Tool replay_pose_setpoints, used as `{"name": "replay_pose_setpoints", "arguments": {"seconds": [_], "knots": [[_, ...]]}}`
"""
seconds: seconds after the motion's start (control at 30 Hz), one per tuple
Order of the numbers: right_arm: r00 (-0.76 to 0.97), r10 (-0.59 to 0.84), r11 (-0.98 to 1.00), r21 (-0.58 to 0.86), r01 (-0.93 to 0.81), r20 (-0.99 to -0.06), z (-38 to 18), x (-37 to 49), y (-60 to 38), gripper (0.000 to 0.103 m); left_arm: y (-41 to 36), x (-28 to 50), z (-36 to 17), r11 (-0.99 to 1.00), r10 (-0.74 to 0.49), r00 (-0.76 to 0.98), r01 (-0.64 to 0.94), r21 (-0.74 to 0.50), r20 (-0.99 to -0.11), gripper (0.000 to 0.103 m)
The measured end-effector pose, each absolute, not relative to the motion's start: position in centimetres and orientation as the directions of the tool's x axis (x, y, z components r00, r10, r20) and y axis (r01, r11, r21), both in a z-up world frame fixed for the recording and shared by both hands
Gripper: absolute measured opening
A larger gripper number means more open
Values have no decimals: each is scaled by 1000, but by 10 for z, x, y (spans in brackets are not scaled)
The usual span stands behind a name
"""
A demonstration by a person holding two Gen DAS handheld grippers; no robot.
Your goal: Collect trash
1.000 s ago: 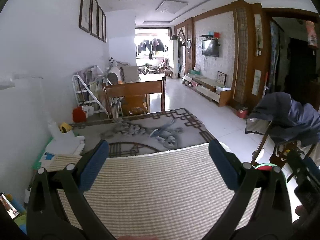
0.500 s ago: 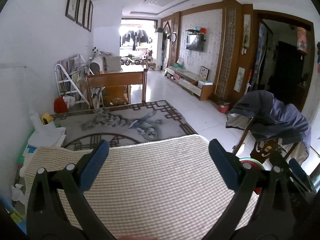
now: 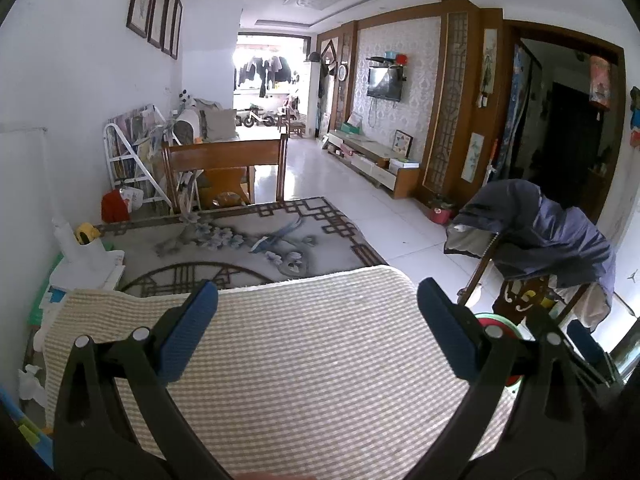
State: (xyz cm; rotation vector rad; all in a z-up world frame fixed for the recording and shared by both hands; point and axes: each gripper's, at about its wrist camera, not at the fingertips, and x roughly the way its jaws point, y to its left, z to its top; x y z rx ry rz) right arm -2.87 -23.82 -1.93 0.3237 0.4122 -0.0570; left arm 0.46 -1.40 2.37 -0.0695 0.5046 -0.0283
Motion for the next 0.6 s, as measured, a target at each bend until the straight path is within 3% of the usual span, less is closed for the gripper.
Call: {"name": "replay_pose_setpoints", "arguments": {"seconds": [0.6], "knots": [[911, 6, 947, 295, 127, -412, -22, -27, -239, 96, -13, 4, 23, 996, -61, 869, 21, -86, -492, 98]]}}
